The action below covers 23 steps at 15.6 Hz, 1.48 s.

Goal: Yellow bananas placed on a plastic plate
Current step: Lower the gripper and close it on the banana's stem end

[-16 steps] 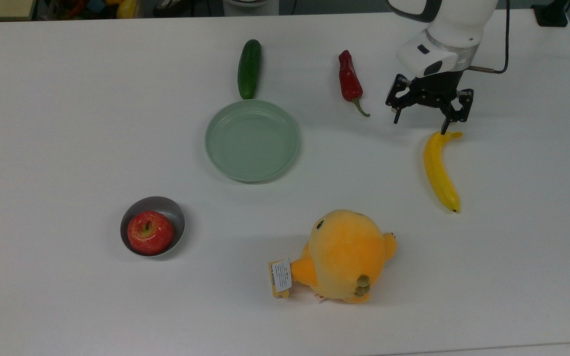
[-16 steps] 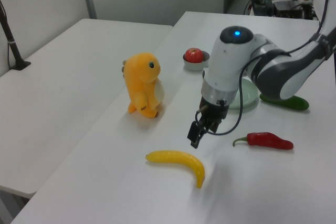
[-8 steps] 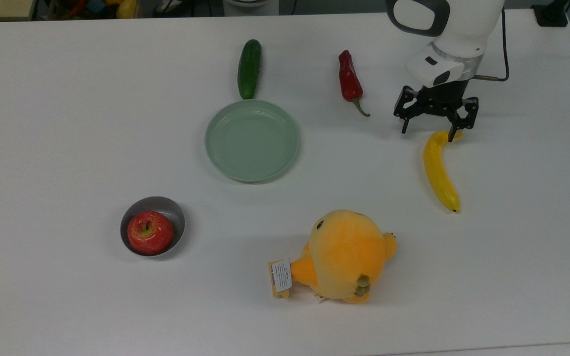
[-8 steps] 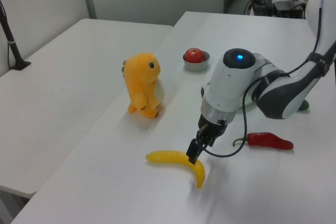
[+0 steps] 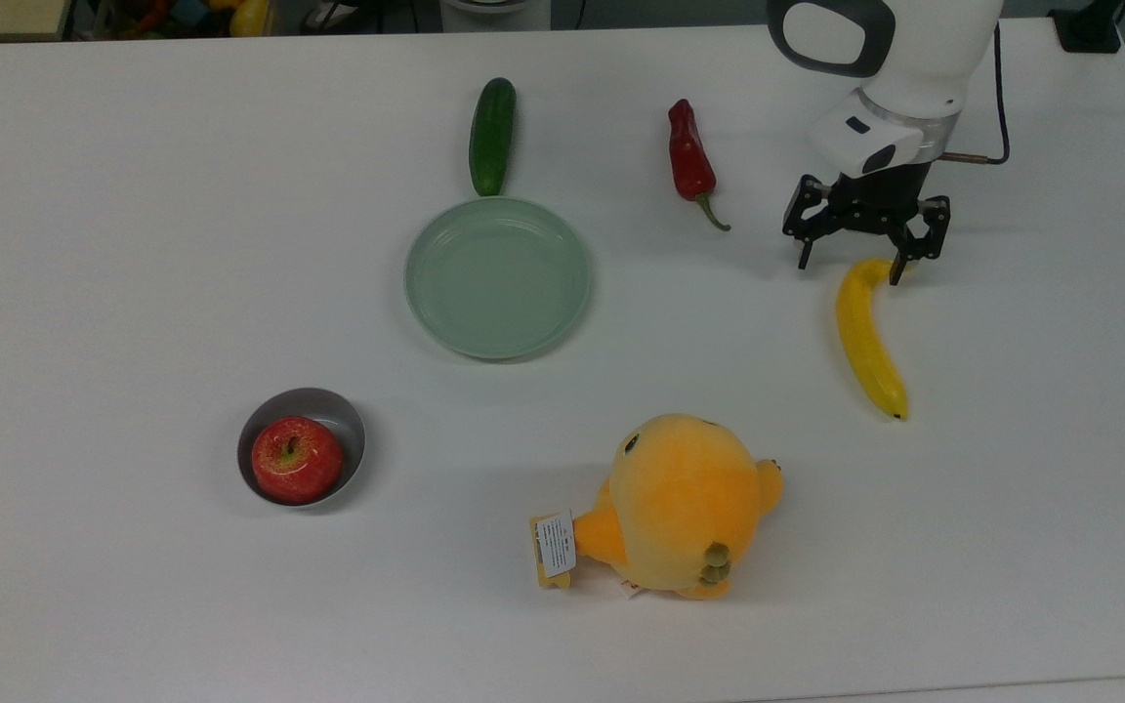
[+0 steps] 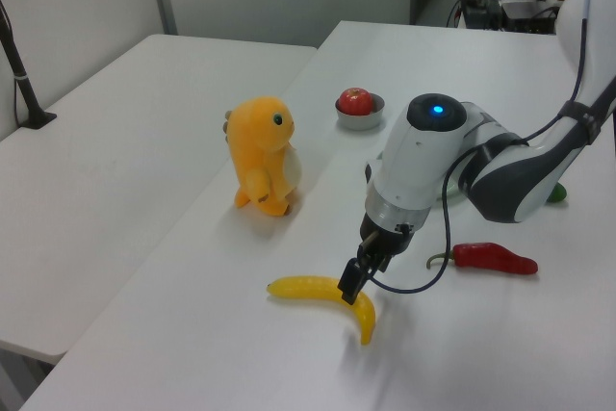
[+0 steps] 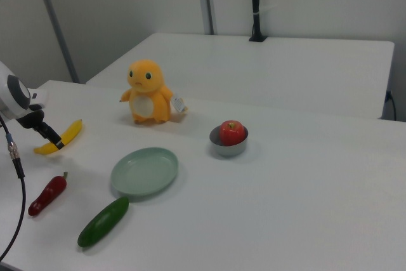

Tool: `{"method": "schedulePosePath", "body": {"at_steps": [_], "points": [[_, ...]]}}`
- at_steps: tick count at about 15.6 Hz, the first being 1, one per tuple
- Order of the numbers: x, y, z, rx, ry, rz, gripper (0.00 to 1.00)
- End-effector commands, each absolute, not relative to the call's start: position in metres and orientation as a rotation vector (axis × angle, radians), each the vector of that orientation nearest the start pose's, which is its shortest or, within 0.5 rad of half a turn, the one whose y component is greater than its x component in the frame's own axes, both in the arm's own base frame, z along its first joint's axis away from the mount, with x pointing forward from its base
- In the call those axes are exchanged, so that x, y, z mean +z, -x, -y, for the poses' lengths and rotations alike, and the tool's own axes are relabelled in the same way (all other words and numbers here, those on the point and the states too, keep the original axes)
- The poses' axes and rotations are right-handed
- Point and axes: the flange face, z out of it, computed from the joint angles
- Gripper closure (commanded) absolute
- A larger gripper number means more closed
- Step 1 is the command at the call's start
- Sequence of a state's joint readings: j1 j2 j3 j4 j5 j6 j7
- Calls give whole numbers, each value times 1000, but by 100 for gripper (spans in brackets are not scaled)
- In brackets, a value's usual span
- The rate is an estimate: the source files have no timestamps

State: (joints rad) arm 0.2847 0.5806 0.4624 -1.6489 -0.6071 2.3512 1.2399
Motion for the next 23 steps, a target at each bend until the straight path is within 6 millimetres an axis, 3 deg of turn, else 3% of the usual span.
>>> {"method": "schedulePosePath", "body": {"at_steps": [1,7,8,9,10,11,13,14,23], "points": [[322,-561,-441,-511,3012,-319,0],[300,-567,-453,-493,3017,-302,0],[299,-566,-453,-502,3021,-290,6],[298,-567,-453,-514,3027,-279,19],[298,-567,-453,-527,3031,-269,46],[299,-567,-453,-534,3030,-262,62],[299,-568,-453,-544,3032,-256,87],[299,-568,-452,-551,3034,-250,92],[305,-570,-448,-612,3047,-204,93]]}}
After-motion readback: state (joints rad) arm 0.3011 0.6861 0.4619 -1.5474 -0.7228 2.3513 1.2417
